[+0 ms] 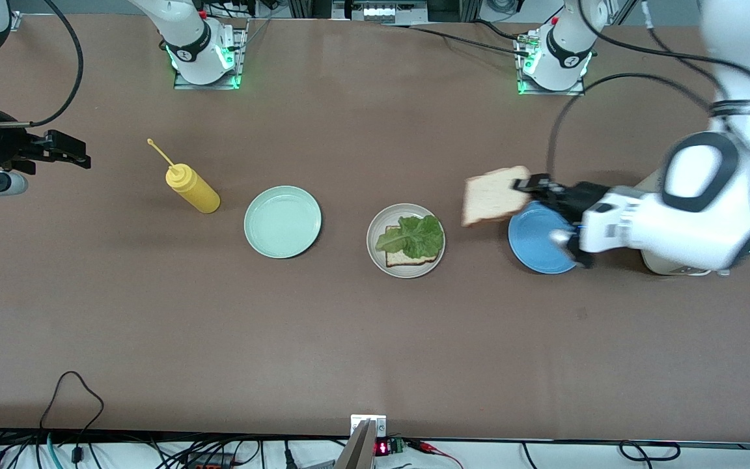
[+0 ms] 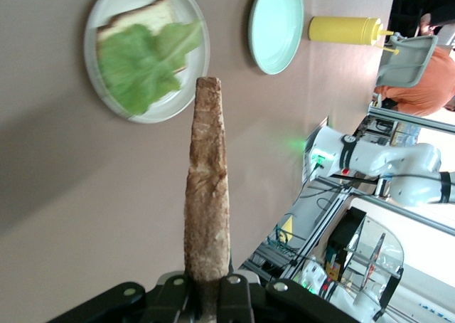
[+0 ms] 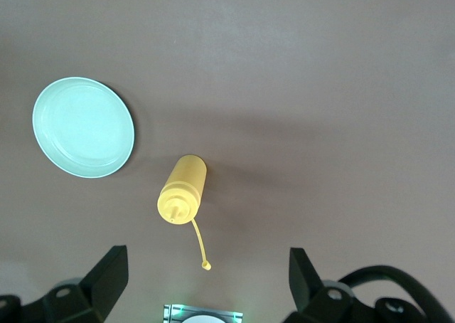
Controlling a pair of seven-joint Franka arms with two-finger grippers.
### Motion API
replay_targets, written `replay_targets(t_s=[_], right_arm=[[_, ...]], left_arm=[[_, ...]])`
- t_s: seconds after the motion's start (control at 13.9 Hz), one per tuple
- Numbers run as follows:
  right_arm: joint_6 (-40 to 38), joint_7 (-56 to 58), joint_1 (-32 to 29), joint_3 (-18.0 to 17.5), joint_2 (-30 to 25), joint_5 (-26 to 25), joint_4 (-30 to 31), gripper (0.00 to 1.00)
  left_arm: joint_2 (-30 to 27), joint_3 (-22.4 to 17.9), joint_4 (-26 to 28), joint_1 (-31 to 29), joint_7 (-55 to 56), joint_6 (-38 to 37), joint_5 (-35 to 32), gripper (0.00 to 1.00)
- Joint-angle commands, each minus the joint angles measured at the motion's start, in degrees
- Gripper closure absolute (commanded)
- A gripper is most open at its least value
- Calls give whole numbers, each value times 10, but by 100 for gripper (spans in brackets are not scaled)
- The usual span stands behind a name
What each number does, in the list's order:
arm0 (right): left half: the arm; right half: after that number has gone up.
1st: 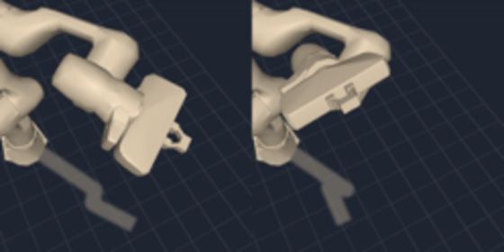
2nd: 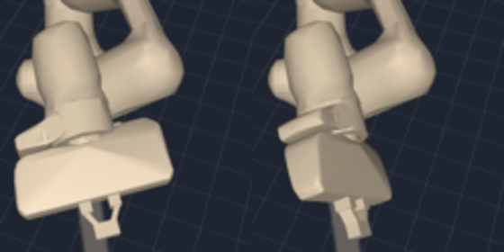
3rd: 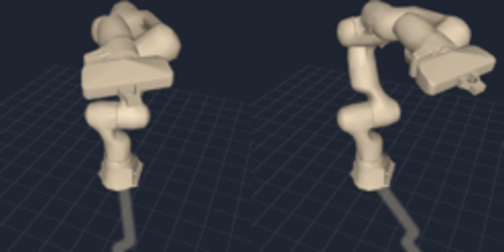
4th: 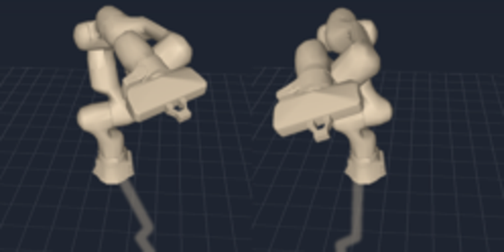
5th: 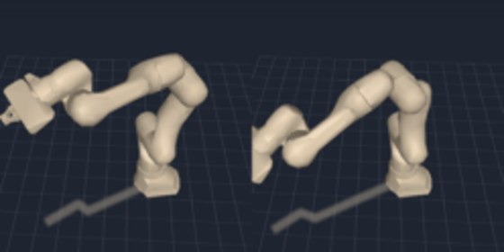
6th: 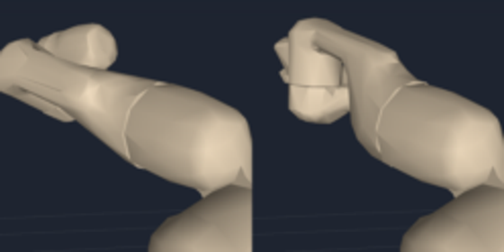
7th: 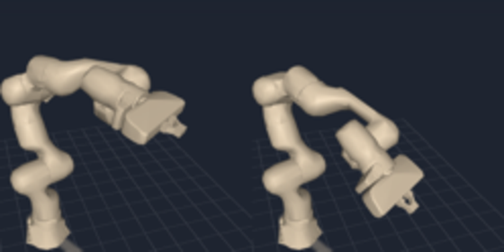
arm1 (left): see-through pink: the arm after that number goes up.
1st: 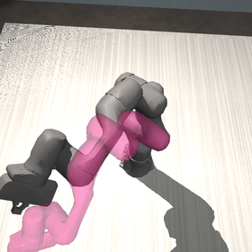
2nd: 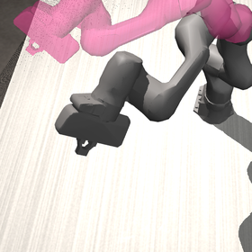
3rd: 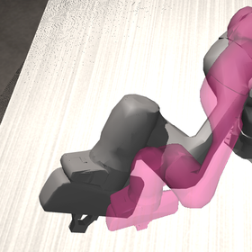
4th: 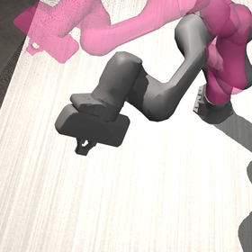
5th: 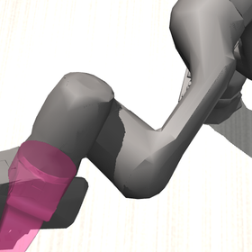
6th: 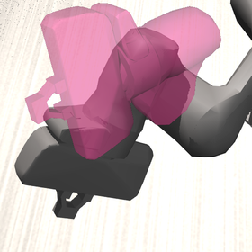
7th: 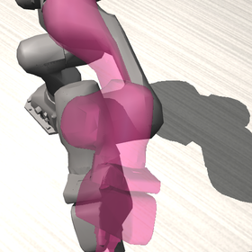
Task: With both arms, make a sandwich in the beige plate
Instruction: 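Carry the bread slice onto the lettuce and lower it with the left gripper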
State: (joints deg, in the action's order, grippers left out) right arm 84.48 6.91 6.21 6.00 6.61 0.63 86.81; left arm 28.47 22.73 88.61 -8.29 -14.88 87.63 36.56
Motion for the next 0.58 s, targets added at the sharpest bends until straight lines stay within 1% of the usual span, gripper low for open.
replay_targets(t_s=[0.0, 0.14, 0.22, 0.36, 0.5], right_arm=[[-3, -1, 4, 1, 3, -7, -10, 0], [-3, -1, 5, 1, 3, -7, -9, 0], [-3, -1, 6, 0, 3, -7, -9, 0], [-2, -1, 6, -1, 3, -7, -9, 0], [-3, -1, 6, -2, 2, -7, -9, 0]], left_arm=[[46, -4, 10, 38, 4, 67, 49, 100], [91, -4, 7, 58, 3, 104, 90, 100], [107, -4, 6, 65, 3, 131, 99, 100], [124, -4, 3, 83, 3, 173, 99, 100], [140, -5, 3, 84, -2, 180, 99, 100]])
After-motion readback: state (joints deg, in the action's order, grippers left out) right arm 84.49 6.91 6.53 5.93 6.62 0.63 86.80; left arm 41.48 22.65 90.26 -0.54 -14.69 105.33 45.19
